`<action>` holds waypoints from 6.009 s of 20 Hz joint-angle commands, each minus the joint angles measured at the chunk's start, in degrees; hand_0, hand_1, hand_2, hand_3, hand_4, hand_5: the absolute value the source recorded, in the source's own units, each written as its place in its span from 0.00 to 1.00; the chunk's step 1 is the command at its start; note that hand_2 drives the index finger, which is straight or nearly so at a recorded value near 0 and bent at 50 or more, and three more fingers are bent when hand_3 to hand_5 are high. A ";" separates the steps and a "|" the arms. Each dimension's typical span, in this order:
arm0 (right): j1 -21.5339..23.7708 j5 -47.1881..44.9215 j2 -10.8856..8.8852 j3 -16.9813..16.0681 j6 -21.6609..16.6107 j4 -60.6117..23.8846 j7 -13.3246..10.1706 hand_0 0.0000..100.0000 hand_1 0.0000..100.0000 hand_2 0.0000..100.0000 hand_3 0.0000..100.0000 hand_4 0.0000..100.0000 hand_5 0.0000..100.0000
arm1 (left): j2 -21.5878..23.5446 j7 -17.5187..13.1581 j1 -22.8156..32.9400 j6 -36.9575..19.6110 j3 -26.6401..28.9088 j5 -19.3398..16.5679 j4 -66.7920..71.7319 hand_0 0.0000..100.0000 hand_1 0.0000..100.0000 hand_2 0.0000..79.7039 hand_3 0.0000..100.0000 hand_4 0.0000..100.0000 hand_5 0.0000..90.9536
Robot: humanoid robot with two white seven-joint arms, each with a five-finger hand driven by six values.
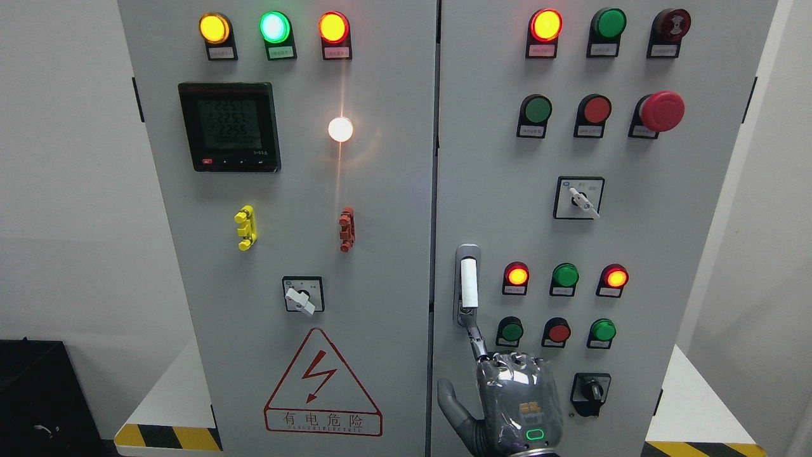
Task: Release door handle
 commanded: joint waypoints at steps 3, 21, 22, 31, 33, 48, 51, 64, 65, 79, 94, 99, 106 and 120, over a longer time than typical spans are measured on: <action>0.10 0.01 0.00 0.16 -0.05 -1.40 -0.20 0.43 0.30 0.14 1.00 0.99 1.00 | 0.00 0.01 0.97 -0.05 0.00 -0.06 -0.02 0.12 0.56 0.00 0.00 0.00 0.00; 3.97 -0.52 -0.36 -0.28 -1.10 -8.25 0.06 0.52 0.31 0.52 0.96 0.92 0.94 | 0.00 0.01 0.97 -0.05 0.00 -0.06 -0.02 0.12 0.56 0.00 0.00 0.00 0.00; 4.05 -0.61 -0.36 -0.37 -1.45 -8.42 0.06 0.54 0.31 0.55 0.94 0.91 0.91 | 0.00 0.01 0.97 -0.05 0.00 -0.06 -0.02 0.12 0.56 0.00 0.00 0.00 0.00; 6.33 -0.96 -0.35 -0.63 -3.65 -10.89 0.06 0.47 0.26 0.73 0.97 0.88 0.87 | -0.08 0.01 0.97 -0.05 0.00 0.02 -0.02 0.12 0.56 0.00 0.00 0.00 0.00; 7.83 -0.96 -0.27 -0.55 -3.66 -11.76 0.06 0.47 0.24 0.75 0.98 0.88 0.88 | 0.00 0.01 0.97 -0.05 0.00 0.02 -0.02 0.12 0.56 0.00 0.00 0.00 0.00; 8.45 -1.84 -0.09 -0.63 -6.12 -12.38 0.15 0.40 0.06 0.93 1.00 0.99 1.00 | 0.00 0.01 0.97 -0.05 0.00 -0.06 -0.02 0.12 0.56 0.00 0.00 0.00 0.00; 6.87 -1.75 -0.09 -0.63 -5.85 -11.24 0.24 0.35 0.10 0.94 1.00 1.00 1.00 | 0.00 0.01 0.97 -0.05 0.00 0.02 -0.02 0.12 0.56 0.00 0.00 0.00 0.00; -2.71 -1.31 0.00 -0.46 -2.96 -5.70 3.31 0.28 0.15 0.98 1.00 1.00 1.00 | 0.00 0.01 0.97 -0.05 0.00 0.02 -0.02 0.12 0.56 0.00 0.00 0.00 0.00; -3.15 -1.23 -0.09 -0.46 -2.69 -5.44 3.31 0.28 0.16 0.98 1.00 1.00 1.00 | 0.00 0.01 0.97 -0.05 0.00 0.02 -0.02 0.12 0.56 0.00 0.00 0.00 0.00; -8.42 -0.87 -0.35 -0.63 2.14 -2.89 3.66 0.24 0.28 0.99 1.00 1.00 1.00 | 0.00 0.01 0.97 -0.05 0.00 -0.06 -0.02 0.12 0.56 0.00 0.00 0.00 0.00; -11.41 0.27 -0.36 -0.63 2.23 -0.69 3.58 0.33 0.29 0.99 1.00 1.00 1.00 | 0.00 0.01 0.97 -0.05 0.00 0.02 -0.02 0.12 0.56 0.00 0.00 0.00 0.00; -11.68 0.71 -0.36 -0.63 2.23 -0.08 3.58 0.36 0.30 0.99 1.00 1.00 1.00 | 0.00 0.01 0.97 -0.05 0.00 0.02 -0.02 0.12 0.56 0.00 0.00 0.00 0.00; -12.47 0.97 -0.36 -0.63 2.32 0.19 3.58 0.36 0.32 0.99 1.00 1.00 1.00 | 0.00 0.01 0.97 -0.05 0.00 0.02 -0.02 0.12 0.56 0.00 0.00 0.00 0.00; -12.82 1.32 -0.36 -0.63 3.02 0.54 3.40 0.35 0.36 0.99 1.00 1.00 1.00 | 0.00 0.01 0.97 -0.05 0.00 0.02 -0.02 0.12 0.56 0.00 0.00 0.00 0.00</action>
